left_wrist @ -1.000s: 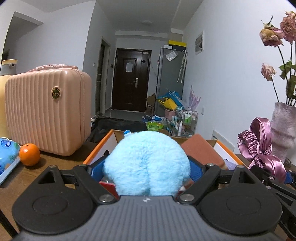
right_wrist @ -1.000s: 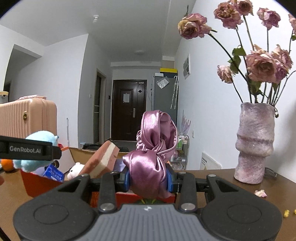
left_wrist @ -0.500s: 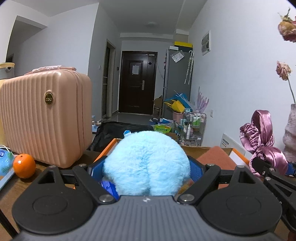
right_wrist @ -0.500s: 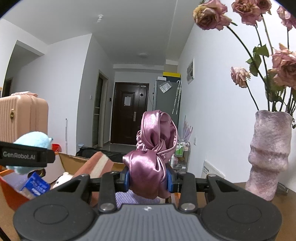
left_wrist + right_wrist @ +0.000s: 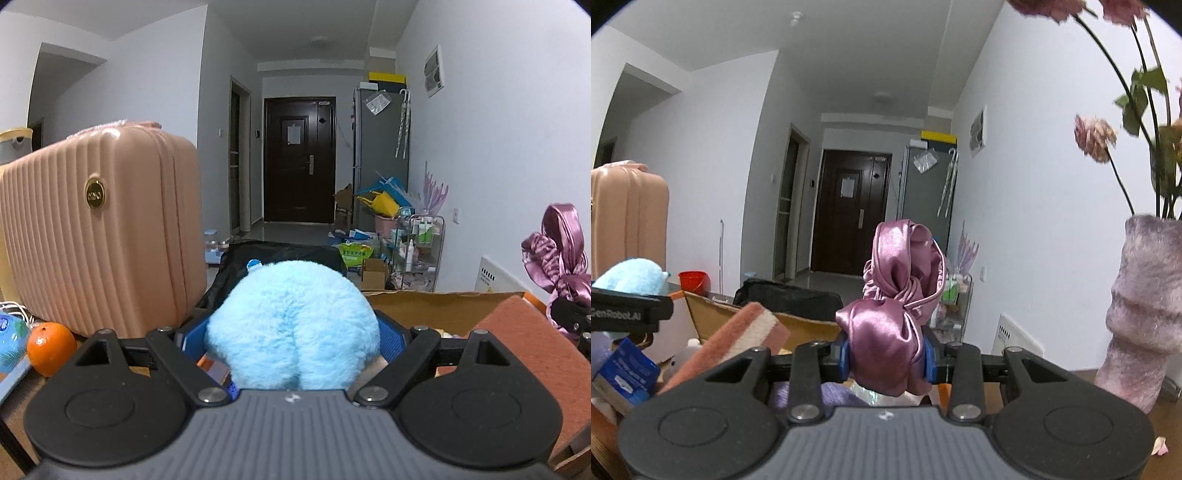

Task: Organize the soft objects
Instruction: 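Open both grippers to drop the plush and scrunchie into the box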

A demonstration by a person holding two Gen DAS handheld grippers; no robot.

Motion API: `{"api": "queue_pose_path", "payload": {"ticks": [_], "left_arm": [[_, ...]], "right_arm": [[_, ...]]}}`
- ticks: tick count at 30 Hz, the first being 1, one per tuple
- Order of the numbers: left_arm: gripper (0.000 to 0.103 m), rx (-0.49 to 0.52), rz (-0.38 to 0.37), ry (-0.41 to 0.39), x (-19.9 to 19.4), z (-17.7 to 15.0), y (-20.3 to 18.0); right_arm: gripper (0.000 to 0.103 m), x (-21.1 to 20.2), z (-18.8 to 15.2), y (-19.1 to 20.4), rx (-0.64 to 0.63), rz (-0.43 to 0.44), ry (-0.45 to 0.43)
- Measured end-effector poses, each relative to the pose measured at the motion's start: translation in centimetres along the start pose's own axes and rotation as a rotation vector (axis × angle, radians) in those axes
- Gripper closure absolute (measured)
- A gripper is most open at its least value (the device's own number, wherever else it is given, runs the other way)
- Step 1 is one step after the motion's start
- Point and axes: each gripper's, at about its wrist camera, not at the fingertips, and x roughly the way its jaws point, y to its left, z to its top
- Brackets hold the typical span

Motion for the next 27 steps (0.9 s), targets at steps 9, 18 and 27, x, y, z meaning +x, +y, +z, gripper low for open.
{"api": "queue_pose_path", "payload": {"ticks": [9, 18, 27], "left_arm": [[0.0, -0.008, 0.0, -0.009, 0.0, -0.1, 0.4], [0.0, -0.026, 0.027, 0.003, 0.1, -0.2, 0.5], [0.0, -0.043, 0.044, -0.012, -0.6, -0.2, 0.9]], "right_arm": [[0.022, -0.4, -0.3, -0.5, 0.026, -0.016, -0.018], [0.0, -1.1, -0.4, -0.9, 0.06, -0.038, -0.039], [0.0, -2.5, -0.6, -0.8, 0.077, -0.041, -0.058]]}}
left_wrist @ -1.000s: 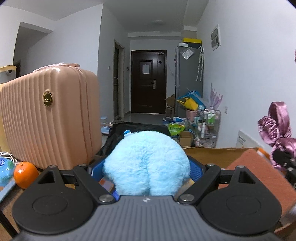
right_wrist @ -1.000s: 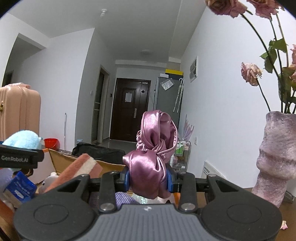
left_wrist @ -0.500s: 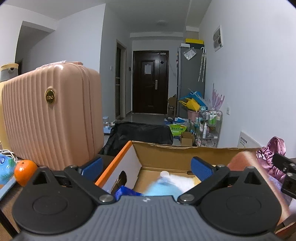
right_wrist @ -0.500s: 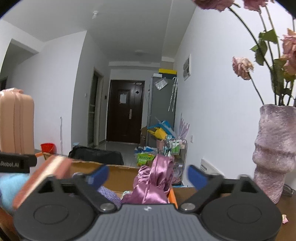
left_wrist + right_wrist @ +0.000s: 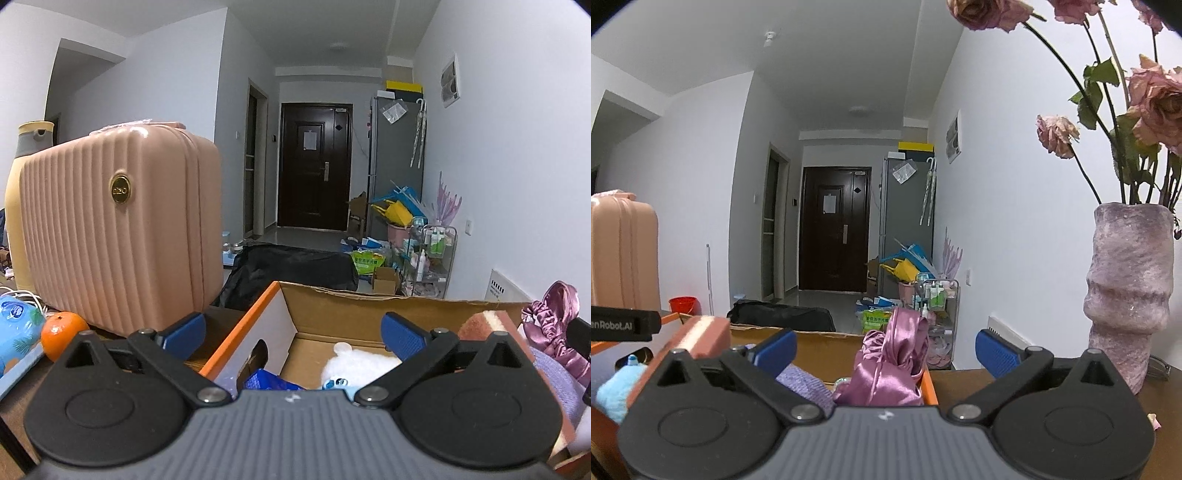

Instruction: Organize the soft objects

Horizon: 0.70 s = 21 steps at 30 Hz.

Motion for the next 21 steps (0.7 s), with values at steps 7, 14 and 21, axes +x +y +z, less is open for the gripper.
{"api": "queue_pose_path", "payload": {"ticks": [7, 14, 21], "left_arm": [[0.0, 0.008, 0.004, -0.016, -1.4, -0.1, 0.3], [0.0, -0.003, -0.003, -0.006, -2.8, -0.5, 1.3], [0.0, 0.015, -0.014, -0.001, -5.4, -1.3, 2.2]], "right_arm": [[0.0, -1.9, 0.0, -0.1, 0.006, -0.001, -0.02], [0.0, -4.5, -0.2, -0.2, 0.013, 0.0, -0.022], [0.0, -7.6, -0.6, -0.4, 0.027, -0.005, -0.016]]}}
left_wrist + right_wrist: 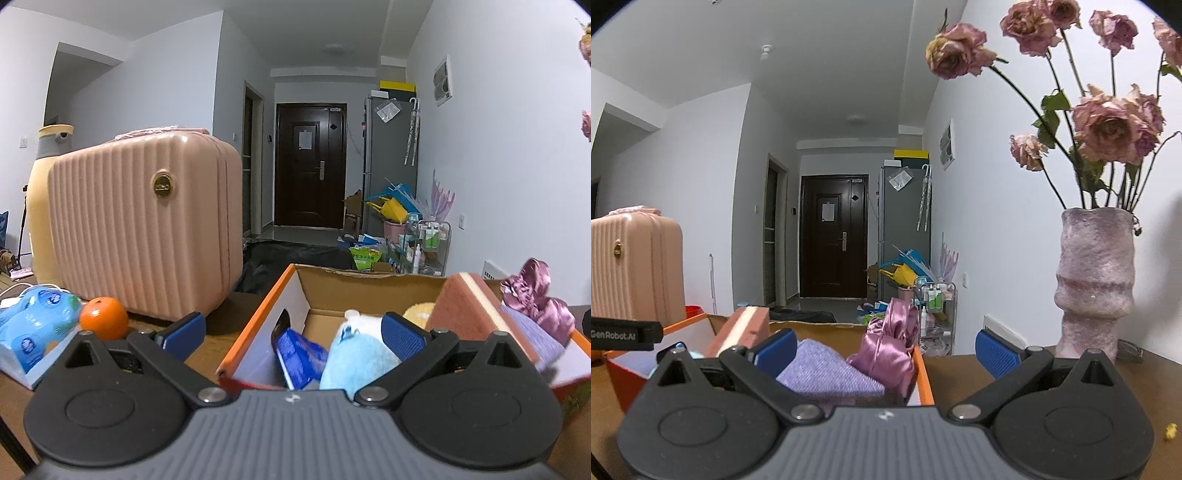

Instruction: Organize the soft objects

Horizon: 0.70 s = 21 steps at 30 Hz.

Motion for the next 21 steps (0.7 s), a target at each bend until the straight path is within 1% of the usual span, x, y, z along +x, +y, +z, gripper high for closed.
{"api": "queue_pose_path", "payload": {"ticks": [3, 10, 17, 21], "left_arm": [[0.0, 0.007, -0.004, 0.001, -1.3, -0.4, 0.4], [0.0, 0.022, -0.015, 0.004, -4.8, -1.4, 1.8], [0.0, 0.041, -0.054, 0.007, -9.6, -2.7, 3.4], [0.0, 0.054, -0.074, 0.002, -12.6, -3.4, 4.4]], "right_arm": [[0.0, -1.7, -0.2, 0.1, -0.007, -0.008, -0.003], [0.0, -6.0, -0.4, 0.5, -0.018, 0.002, 0.005], [0.0, -11.1, -0.7, 0.8, 0.006, 0.009, 0.024], [0.0, -14.6, -1.0, 1.3, -0.008, 0.006, 0.039]]}}
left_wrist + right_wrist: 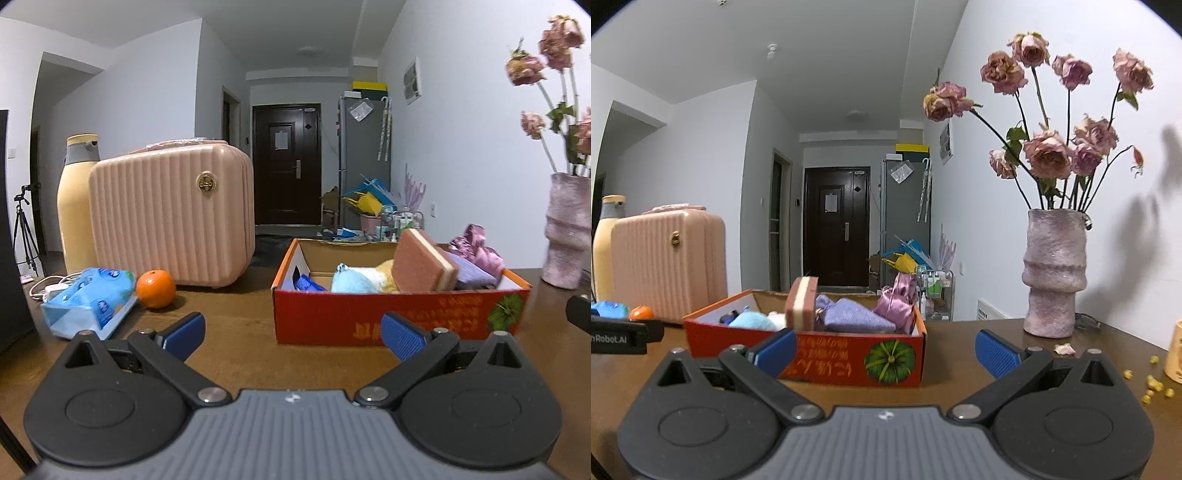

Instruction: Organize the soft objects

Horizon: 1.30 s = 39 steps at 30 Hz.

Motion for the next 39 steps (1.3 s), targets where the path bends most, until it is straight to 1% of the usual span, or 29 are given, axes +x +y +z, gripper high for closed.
{"api": "queue_pose_path", "payload": {"ticks": [4, 8, 12, 16, 20, 23, 26, 30, 39], "left_arm": [[0.0, 0.007, -0.029, -0.001, -3.5, -0.8, 1.0], [0.0, 0.01, -0.068, -0.005, -7.2, -1.6, 2.0], [0.0, 0.026, -0.107, -0.012, -11.0, -2.3, 3.0], [0.0, 0.048, -0.138, -0.003, -14.6, -3.2, 3.9], [0.0, 0.078, -0.138, -0.032, -18.7, -4.4, 4.8], [0.0, 0.091, -0.141, -0.048, -20.9, -5.3, 5.3], [0.0, 0.095, -0.148, -0.053, -22.9, -6.1, 5.8], [0.0, 0.106, -0.153, -0.064, -24.5, -6.7, 6.0], [0.0, 0.111, -0.157, -0.09, -26.0, -6.7, 6.2]], "right_arm": [[0.0, -3.6, -0.1, 0.2, -0.004, 0.013, 0.024], [0.0, -7.7, -0.2, 0.8, -0.007, 0.022, 0.029], [0.0, -11.8, -0.5, 0.8, 0.024, 0.053, 0.041], [0.0, -15.4, -1.3, 1.1, 0.018, 0.064, 0.043], [0.0, -18.7, -1.7, 1.1, 0.019, 0.07, 0.064], [0.0, -20.7, -1.4, 1.1, 0.014, 0.065, 0.057], [0.0, -22.4, -1.3, 1.2, 0.009, 0.056, 0.039], [0.0, -23.7, -1.0, 1.3, 0.005, 0.055, 0.029], [0.0, -25.0, -0.7, 1.5, -0.005, 0.059, 0.009]]}}
